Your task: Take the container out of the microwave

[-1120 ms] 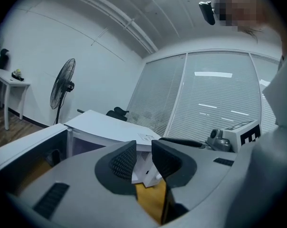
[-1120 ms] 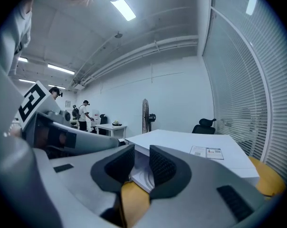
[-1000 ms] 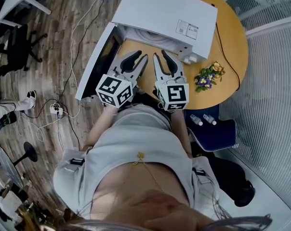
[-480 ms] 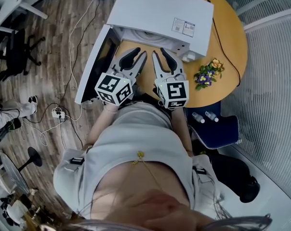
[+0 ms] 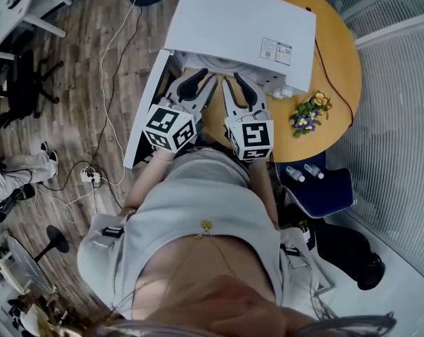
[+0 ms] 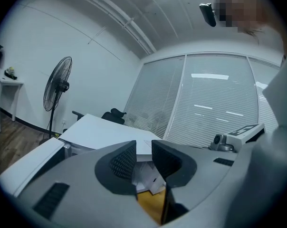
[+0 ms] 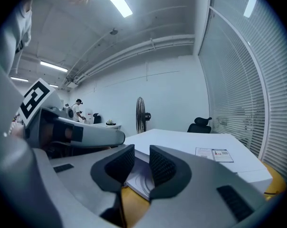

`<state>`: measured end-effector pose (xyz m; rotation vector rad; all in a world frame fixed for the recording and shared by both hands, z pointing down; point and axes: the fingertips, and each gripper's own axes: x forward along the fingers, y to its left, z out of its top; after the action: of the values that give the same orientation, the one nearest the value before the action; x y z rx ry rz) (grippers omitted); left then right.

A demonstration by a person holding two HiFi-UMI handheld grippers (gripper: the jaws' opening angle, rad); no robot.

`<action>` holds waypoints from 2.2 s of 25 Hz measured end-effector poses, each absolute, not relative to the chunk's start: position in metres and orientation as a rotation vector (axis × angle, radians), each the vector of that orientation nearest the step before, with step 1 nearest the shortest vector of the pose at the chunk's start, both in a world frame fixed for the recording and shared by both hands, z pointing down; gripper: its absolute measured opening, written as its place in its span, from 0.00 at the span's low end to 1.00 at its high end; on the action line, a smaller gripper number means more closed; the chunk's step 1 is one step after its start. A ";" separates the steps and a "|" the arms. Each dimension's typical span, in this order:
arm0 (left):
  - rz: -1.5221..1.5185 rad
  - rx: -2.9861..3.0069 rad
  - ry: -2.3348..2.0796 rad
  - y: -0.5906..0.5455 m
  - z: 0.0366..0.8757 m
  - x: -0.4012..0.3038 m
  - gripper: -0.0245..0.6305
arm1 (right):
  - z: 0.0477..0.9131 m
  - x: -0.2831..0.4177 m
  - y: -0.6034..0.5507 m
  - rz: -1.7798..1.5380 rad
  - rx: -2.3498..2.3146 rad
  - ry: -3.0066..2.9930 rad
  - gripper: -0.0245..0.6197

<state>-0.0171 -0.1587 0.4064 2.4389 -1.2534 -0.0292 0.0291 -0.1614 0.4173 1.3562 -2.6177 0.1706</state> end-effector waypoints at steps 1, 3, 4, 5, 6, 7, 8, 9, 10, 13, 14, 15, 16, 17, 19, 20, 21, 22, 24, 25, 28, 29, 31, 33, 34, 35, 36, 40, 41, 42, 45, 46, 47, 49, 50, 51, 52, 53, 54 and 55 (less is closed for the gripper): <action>-0.031 2.440 -1.248 -0.161 0.407 -0.019 0.19 | 0.418 0.028 -0.163 0.171 1.359 -2.610 0.20; -0.034 2.443 -1.238 -0.164 0.407 -0.021 0.19 | 0.421 0.025 -0.166 0.172 1.364 -2.590 0.20; -0.034 2.444 -1.234 -0.165 0.407 -0.022 0.19 | 0.423 0.024 -0.168 0.173 1.365 -2.582 0.20; -0.034 2.445 -1.230 -0.166 0.408 -0.022 0.19 | 0.423 0.023 -0.169 0.175 1.367 -2.577 0.20; -0.034 2.446 -1.227 -0.168 0.408 -0.023 0.19 | 0.424 0.022 -0.170 0.176 1.370 -2.574 0.20; -0.033 2.447 -1.223 -0.169 0.409 -0.023 0.19 | 0.424 0.022 -0.172 0.176 1.373 -2.572 0.20; -0.034 2.447 -1.220 -0.170 0.409 -0.023 0.19 | 0.424 0.021 -0.173 0.175 1.375 -2.570 0.20; -0.037 2.446 -1.215 -0.171 0.409 -0.024 0.19 | 0.424 0.021 -0.174 0.173 1.377 -2.567 0.20; -0.042 2.444 -1.209 -0.172 0.410 -0.024 0.19 | 0.425 0.020 -0.176 0.172 1.378 -2.563 0.20; -0.051 2.439 -1.197 -0.173 0.411 -0.025 0.19 | 0.427 0.018 -0.177 0.176 1.375 -2.555 0.20; -0.047 2.439 -1.197 -0.173 0.412 -0.025 0.19 | 0.427 0.017 -0.178 0.178 1.374 -2.553 0.20; -0.042 2.439 -1.198 -0.173 0.413 -0.025 0.19 | 0.428 0.017 -0.178 0.181 1.373 -2.551 0.20; -0.038 2.437 -1.197 -0.174 0.414 -0.025 0.19 | 0.430 0.017 -0.178 0.185 1.372 -2.548 0.20; -0.035 2.433 -1.196 -0.174 0.416 -0.026 0.19 | 0.431 0.017 -0.179 0.189 1.372 -2.544 0.20; -0.031 2.425 -1.195 -0.174 0.418 -0.026 0.19 | 0.435 0.017 -0.180 0.196 1.368 -2.534 0.20; -0.028 2.422 -1.196 -0.174 0.419 -0.027 0.19 | 0.437 0.017 -0.181 0.200 1.364 -2.527 0.20; -0.024 2.419 -1.198 -0.174 0.420 -0.027 0.19 | 0.440 0.017 -0.181 0.205 1.358 -2.520 0.20; -0.021 2.415 -1.199 -0.174 0.422 -0.028 0.19 | 0.444 0.017 -0.182 0.211 1.350 -2.512 0.20; -0.011 2.406 -1.200 -0.174 0.426 -0.029 0.19 | 0.452 0.017 -0.184 0.221 1.336 -2.489 0.20; -0.005 2.401 -1.198 -0.173 0.429 -0.029 0.19 | 0.456 0.017 -0.185 0.225 1.329 -2.478 0.20; 0.019 2.388 -1.194 -0.171 0.436 -0.031 0.19 | 0.468 0.016 -0.188 0.240 1.313 -2.458 0.20; 0.026 2.383 -1.195 -0.171 0.438 -0.032 0.19 | 0.472 0.016 -0.189 0.243 1.309 -2.451 0.20; 0.036 2.375 -1.197 -0.170 0.443 -0.033 0.19 | 0.480 0.016 -0.192 0.238 1.303 -2.435 0.20; 0.042 2.367 -1.199 -0.169 0.446 -0.035 0.19 | 0.486 0.015 -0.195 0.234 1.299 -2.419 0.20; 0.045 2.363 -1.200 -0.169 0.447 -0.036 0.19 | 0.490 0.015 -0.196 0.237 1.295 -2.413 0.20; 0.047 2.359 -1.202 -0.169 0.448 -0.036 0.19 | 0.493 0.014 -0.198 0.240 1.291 -2.409 0.20; 0.049 2.355 -1.203 -0.169 0.449 -0.037 0.19 | 0.495 0.014 -0.199 0.240 1.286 -2.404 0.20; 0.056 2.340 -1.209 -0.168 0.454 -0.039 0.19 | 0.509 0.014 -0.204 0.236 1.270 -2.376 0.20; 0.058 2.335 -1.208 -0.167 0.456 -0.040 0.19 | 0.513 0.014 -0.206 0.237 1.267 -2.367 0.20; 0.061 2.331 -1.206 -0.168 0.457 -0.040 0.19 | 0.517 0.014 -0.208 0.237 1.265 -2.359 0.20; 0.076 2.319 -1.200 -0.167 0.461 -0.042 0.19 | 0.527 0.013 -0.212 0.234 1.257 -2.340 0.20; 0.081 2.315 -1.202 -0.167 0.462 -0.043 0.19 | 0.529 0.013 -0.214 0.232 1.250 -2.339 0.20; 0.085 2.312 -1.204 -0.167 0.463 -0.043 0.19 | 0.532 0.012 -0.216 0.226 1.245 -2.337 0.20; 0.094 2.307 -1.204 -0.167 0.465 -0.043 0.19 | 0.537 0.011 -0.220 0.193 1.234 -2.325 0.20; 0.098 2.304 -1.203 -0.167 0.466 -0.043 0.19 | 0.541 0.010 -0.222 0.167 1.224 -2.312 0.20; 0.100 2.301 -1.202 -0.167 0.467 -0.043 0.19 | 0.545 0.010 -0.223 0.143 1.210 -2.297 0.20; 0.100 2.297 -1.202 -0.167 0.468 -0.042 0.19 | 0.549 0.010 -0.225 0.125 1.196 -2.283 0.20; 0.100 2.293 -1.202 -0.167 0.469 -0.042 0.19 | 0.553 0.009 -0.227 0.119 1.183 -2.274 0.20; 0.099 2.290 -1.203 -0.167 0.470 -0.042 0.19 | 0.558 0.008 -0.228 0.121 1.172 -2.268 0.20; 0.100 2.287 -1.205 -0.167 0.471 -0.043 0.19 | 0.562 0.007 -0.230 0.124 1.162 -2.263 0.20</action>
<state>-0.0426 -0.1669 0.4706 2.2865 -1.2045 0.0995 0.0072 -0.2302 0.5616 1.1619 -2.2626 0.1239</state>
